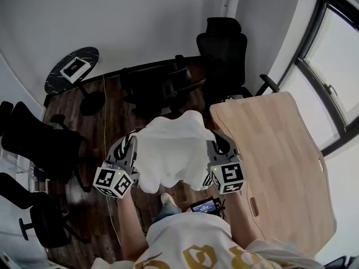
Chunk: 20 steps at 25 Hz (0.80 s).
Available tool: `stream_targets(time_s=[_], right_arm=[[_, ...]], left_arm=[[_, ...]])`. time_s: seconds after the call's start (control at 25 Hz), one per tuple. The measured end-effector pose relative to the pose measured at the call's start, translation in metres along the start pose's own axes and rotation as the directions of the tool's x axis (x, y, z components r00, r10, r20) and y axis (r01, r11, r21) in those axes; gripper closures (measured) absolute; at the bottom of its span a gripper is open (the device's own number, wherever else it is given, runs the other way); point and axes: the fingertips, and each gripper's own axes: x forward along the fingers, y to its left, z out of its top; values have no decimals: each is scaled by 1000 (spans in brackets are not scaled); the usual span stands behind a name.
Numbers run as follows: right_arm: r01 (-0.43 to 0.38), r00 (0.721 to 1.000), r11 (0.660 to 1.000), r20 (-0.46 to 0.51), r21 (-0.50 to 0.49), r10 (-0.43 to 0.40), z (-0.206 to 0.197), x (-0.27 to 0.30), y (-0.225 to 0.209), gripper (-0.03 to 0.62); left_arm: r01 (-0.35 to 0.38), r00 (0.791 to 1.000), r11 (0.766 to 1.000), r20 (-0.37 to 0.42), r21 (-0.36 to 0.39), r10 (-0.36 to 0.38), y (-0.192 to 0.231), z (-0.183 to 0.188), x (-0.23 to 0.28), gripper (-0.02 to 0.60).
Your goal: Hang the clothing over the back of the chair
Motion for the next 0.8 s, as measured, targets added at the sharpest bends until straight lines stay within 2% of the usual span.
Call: stream_targets(time_s=[0.4, 0.6, 0.8], right_arm=[[-13, 1000, 999, -18, 37, 13, -12, 15, -1, 563], [-10, 999, 999, -34, 31, 11, -23, 52, -5, 563], [-3, 997, 999, -79, 38, 6, -38, 101, -7, 563]], left_arm=[[-13, 999, 1000, -37, -3, 13, 10, -12, 7, 552], [-3, 999, 1000, -36, -4, 3, 38, -19, 32, 552], [3, 998, 998, -68, -55, -7, 82, -37, 72, 552]])
